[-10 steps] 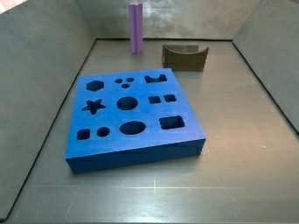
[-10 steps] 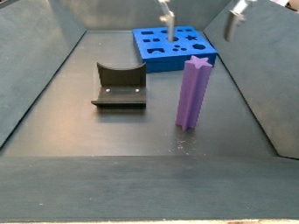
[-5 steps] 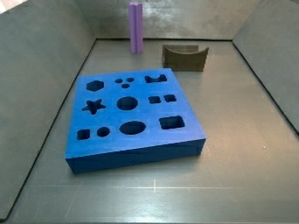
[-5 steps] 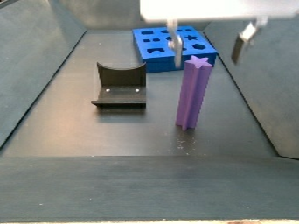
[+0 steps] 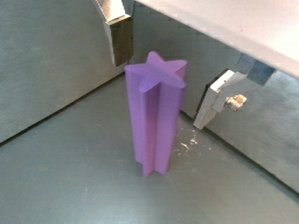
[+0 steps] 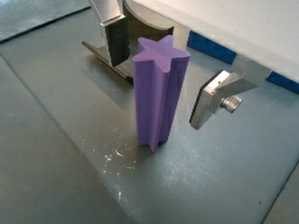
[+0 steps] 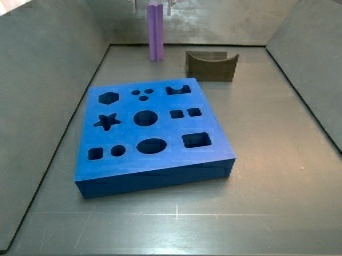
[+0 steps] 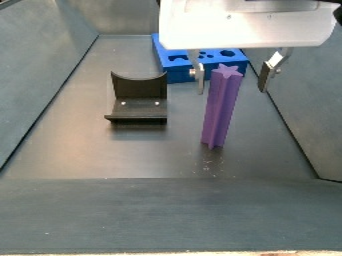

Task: Pick up the star object. Move up. Move to above the board. Insert the star object.
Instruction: Pick up the star object.

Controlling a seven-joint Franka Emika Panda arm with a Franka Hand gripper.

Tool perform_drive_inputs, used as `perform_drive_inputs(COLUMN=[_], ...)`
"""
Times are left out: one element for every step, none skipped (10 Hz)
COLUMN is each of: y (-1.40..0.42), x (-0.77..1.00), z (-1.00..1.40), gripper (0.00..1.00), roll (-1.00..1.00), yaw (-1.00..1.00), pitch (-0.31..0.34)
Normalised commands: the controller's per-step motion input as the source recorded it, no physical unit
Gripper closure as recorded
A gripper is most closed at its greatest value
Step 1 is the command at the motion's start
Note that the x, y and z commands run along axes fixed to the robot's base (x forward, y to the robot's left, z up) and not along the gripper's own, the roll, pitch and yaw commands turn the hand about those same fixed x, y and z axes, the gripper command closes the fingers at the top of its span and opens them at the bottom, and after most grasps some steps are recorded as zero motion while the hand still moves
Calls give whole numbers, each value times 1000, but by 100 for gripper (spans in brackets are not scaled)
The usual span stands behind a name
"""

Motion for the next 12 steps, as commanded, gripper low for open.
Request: perform_drive_inputs(y=[-186, 0, 0, -29, -83, -131, -66, -74, -89, 0, 0, 0], x=[-77, 0, 0, 0, 0, 0, 0, 0, 0, 0, 0, 0], z=[-983, -357, 0, 0, 0, 0, 0, 6, 0, 0, 0, 0], gripper=[0, 0, 100, 100, 100, 100, 100, 100, 100, 100, 100, 100], roll=[67, 0, 0, 33, 76, 100, 54, 103, 101, 0, 0, 0], yaw=[-54, 0, 0, 0, 0, 17, 0, 0, 0, 0, 0, 0], pitch=[-49, -34, 0, 0, 0, 0, 0, 10, 0, 0, 0, 0])
